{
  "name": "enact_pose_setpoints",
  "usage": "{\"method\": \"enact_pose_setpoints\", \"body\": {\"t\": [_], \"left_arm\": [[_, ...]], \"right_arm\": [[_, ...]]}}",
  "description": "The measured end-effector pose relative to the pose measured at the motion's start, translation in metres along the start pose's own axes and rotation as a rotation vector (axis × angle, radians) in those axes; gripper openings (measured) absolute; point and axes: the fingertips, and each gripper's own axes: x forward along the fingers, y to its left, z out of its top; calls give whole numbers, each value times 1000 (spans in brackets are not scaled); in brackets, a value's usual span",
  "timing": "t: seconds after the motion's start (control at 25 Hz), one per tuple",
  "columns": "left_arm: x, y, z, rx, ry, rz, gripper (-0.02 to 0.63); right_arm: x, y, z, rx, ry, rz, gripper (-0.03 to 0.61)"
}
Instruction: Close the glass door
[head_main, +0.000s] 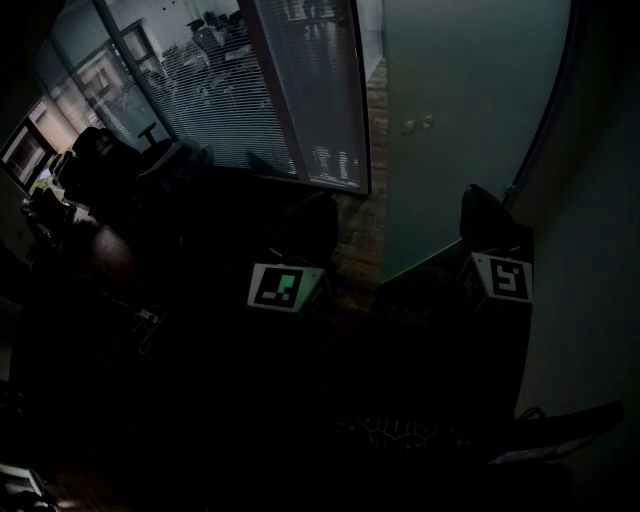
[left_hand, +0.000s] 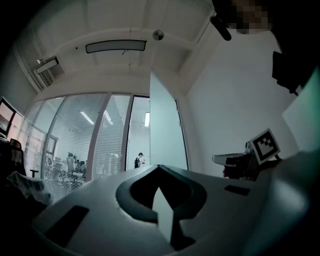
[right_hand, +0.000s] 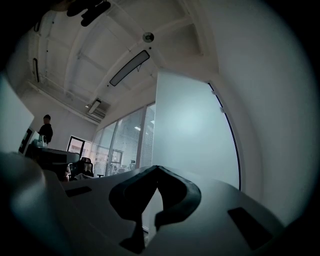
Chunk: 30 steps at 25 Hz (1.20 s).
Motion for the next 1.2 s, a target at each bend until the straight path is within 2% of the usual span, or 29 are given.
{"method": "enact_pose_setpoints", "body": {"t": [0.68,0.88,0.96,1.2], "left_arm": [[111,57,-8,-10,-15,-46,2],[129,67,-17,-20,-1,-56,2],[136,74,-19,-24,3,-60,2],[155,95,-30,-33,11,-51,2]], "right_arm": [[108,-29,-13,0,-2,-56,2],[132,-26,-22,7,14,-23,5],[144,-20,-26,10,30,-1,27],[181,-7,-46,35,86,69,157]]}}
